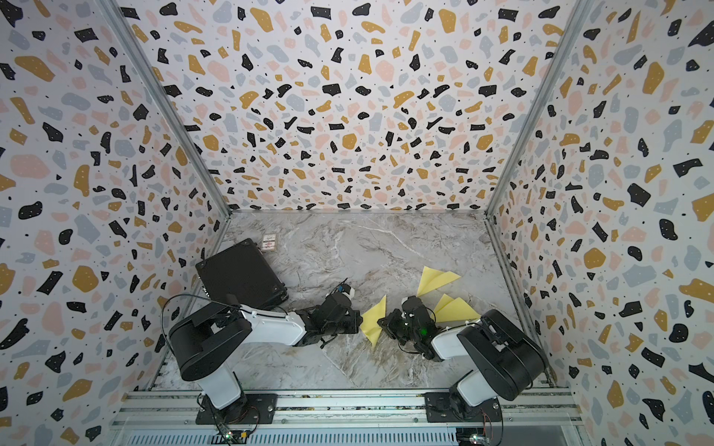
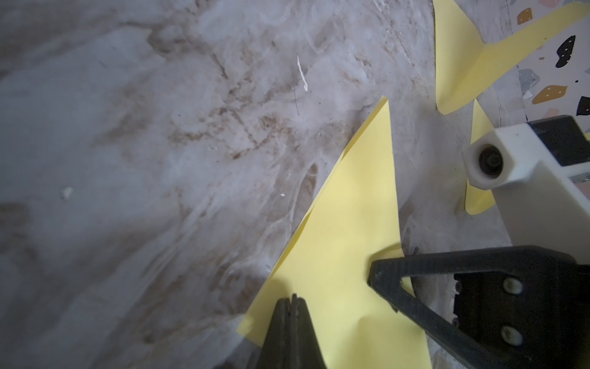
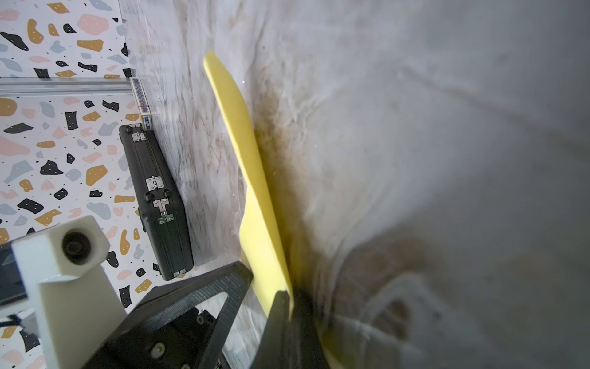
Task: Fold the square paper diagonally
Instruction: Fold the paper at the center of the board.
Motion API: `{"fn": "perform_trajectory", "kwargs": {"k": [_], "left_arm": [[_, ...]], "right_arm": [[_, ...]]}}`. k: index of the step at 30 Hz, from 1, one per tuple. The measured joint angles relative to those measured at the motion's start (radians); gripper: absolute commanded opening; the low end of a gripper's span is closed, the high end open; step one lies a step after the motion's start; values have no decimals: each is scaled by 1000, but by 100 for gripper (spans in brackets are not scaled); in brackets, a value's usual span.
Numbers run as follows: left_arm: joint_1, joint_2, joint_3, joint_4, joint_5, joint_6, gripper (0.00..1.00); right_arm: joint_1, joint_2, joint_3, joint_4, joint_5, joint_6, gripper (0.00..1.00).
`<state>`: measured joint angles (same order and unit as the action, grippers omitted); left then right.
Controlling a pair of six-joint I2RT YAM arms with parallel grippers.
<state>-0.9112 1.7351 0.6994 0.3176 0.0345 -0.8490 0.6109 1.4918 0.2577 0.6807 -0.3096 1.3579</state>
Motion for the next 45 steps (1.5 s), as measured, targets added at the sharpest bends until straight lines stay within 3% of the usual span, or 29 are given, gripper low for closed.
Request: {"fn": "perform_trajectory", "kwargs": {"k": [3,5,13,21,23,27,33,34,37,39,45], "left_arm": [[-1,0,0,0,0,0,0],[-1,1,2,-1,-2,0,0],[-5,1,2,-2,-11,0,0],[-6,1,2,-2,-14,0,0],[-6,1,2,-2,-14,0,0],[-6,1,3,-3,-14,0,0],[-6,1,3,-3,-14,0,0],[-6,1,3,-3,-14,0,0],[-6,1,3,-3,-15,0,0],[-6,1,4,-5,-16,0,0],[-6,2,4,-4,-16,0,0]], "right_arm": [[3,-19,-3,-14,11,11,30],[7,-56,-6,-31,18,10,35],[43,-123,-36,-69,42,50,36],[105,-75,-43,16,53,129,32],[117,-61,-55,55,60,153,26],[135,-50,-82,77,77,190,0],[149,-45,-85,92,92,208,0],[149,-45,-85,92,93,208,4],[154,-48,-84,92,96,218,28],[168,-65,-79,90,103,218,32],[228,-115,-81,29,132,232,29]]}}
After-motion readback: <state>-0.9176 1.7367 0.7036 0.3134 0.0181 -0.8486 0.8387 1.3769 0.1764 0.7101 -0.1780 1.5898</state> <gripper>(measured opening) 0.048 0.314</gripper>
